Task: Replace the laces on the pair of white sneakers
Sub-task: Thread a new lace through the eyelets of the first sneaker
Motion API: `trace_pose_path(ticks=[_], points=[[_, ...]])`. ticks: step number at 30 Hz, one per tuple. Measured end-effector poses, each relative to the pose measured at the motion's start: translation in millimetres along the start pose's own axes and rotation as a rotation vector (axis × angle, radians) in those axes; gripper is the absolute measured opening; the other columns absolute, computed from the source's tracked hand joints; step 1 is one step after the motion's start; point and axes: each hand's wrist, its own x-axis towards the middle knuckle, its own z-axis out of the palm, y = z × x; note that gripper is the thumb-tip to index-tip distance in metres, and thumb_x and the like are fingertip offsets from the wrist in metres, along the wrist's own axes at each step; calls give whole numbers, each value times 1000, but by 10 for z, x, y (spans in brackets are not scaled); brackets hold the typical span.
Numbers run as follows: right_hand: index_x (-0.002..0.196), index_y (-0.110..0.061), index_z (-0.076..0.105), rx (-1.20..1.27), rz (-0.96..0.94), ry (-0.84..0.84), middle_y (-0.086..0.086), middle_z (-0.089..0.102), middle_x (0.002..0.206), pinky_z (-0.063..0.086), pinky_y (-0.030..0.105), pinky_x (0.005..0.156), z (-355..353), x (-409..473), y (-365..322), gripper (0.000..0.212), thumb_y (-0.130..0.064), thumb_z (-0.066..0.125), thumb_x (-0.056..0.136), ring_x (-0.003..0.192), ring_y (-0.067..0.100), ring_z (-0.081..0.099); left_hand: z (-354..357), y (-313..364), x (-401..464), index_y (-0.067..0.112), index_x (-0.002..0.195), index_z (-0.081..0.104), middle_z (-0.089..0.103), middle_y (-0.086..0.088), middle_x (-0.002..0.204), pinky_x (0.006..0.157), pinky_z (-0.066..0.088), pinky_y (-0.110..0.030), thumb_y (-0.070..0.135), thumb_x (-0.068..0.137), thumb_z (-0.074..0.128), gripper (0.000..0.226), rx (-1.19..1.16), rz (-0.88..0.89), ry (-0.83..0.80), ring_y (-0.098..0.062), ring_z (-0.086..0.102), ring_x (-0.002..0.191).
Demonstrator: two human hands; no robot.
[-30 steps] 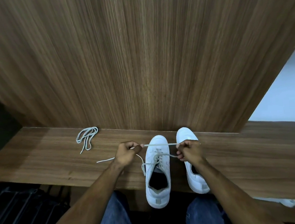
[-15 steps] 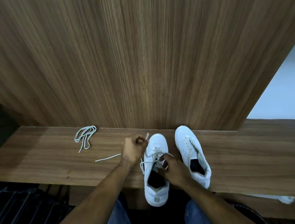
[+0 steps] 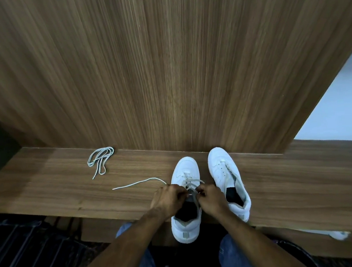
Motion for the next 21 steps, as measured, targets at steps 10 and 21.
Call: trace_pose_path(ticks=[10, 21], points=[[99, -27, 71, 51, 41, -31, -2, 70, 107, 43, 26, 75, 21, 92, 84, 18, -24, 56, 89, 100, 19, 63, 107, 235, 51, 26, 107, 67, 66, -3, 114, 85, 48, -38, 37, 91, 49, 27, 25, -145, 21, -30, 60, 108], [87, -26, 72, 199, 54, -130, 1, 72, 98, 53, 43, 87, 27, 139, 133, 28, -23, 45, 80, 93, 21, 66, 89, 340, 83, 17, 108, 62, 63, -6, 116, 86, 47, -38, 36, 92, 45, 30, 144, -150, 16, -31, 61, 109]])
